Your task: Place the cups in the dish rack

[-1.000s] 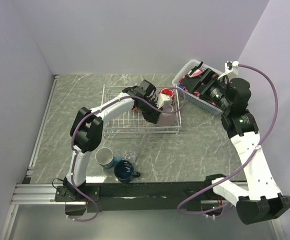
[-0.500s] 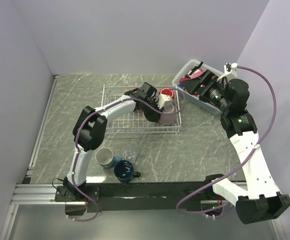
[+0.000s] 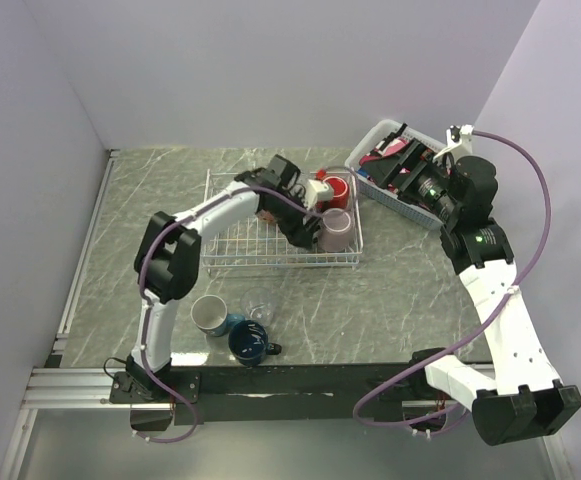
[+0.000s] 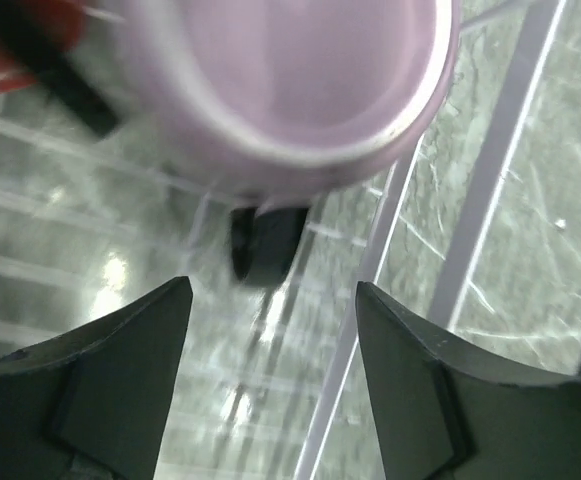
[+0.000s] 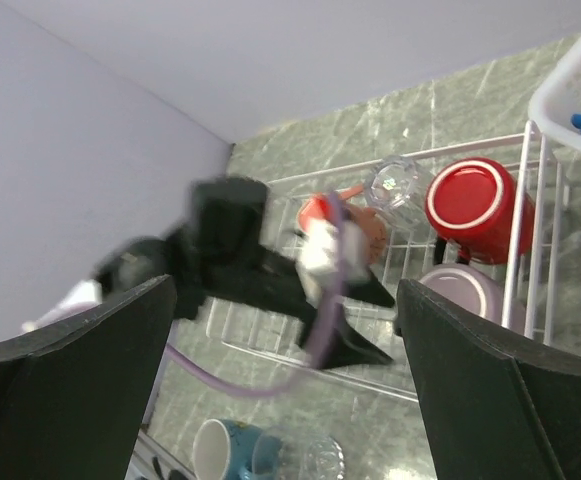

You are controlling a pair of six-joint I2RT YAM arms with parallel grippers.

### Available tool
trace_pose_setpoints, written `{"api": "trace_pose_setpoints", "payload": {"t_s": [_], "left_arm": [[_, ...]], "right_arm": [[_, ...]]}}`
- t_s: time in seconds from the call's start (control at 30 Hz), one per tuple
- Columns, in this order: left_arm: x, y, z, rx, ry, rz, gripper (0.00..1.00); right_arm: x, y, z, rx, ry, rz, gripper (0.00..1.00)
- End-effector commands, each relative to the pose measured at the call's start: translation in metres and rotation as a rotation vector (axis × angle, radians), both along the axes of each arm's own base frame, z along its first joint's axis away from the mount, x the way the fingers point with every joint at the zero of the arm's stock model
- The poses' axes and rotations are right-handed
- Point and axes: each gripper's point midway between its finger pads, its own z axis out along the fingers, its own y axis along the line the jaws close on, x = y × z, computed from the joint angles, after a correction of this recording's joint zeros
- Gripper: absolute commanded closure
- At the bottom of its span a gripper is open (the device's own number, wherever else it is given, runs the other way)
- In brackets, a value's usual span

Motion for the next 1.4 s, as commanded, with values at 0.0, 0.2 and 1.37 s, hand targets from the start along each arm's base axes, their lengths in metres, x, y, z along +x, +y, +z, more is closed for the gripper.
{"api": "trace_pose_setpoints", "payload": {"t_s": [0.0, 0.2, 1.37], "left_arm": [[0.015, 0.011, 0.116, -0.17, -0.058, 0.035, 0.28], [0.046, 0.063, 0.285, -0.342, -0.291, 0.134, 0.32], [0.001, 0.214, 0.219, -0.379, -0.214, 0.551, 0.28]], "right_arm": [[0.004, -0.008, -0.002, -0.087, -0.001, -0.016, 0.0], [-0.017, 0.006, -0.115, -0.36, 0.295, 0.084, 0.0], [-0.106, 0.202, -0.234, -0.923, 0.37, 0.669, 0.12]]}}
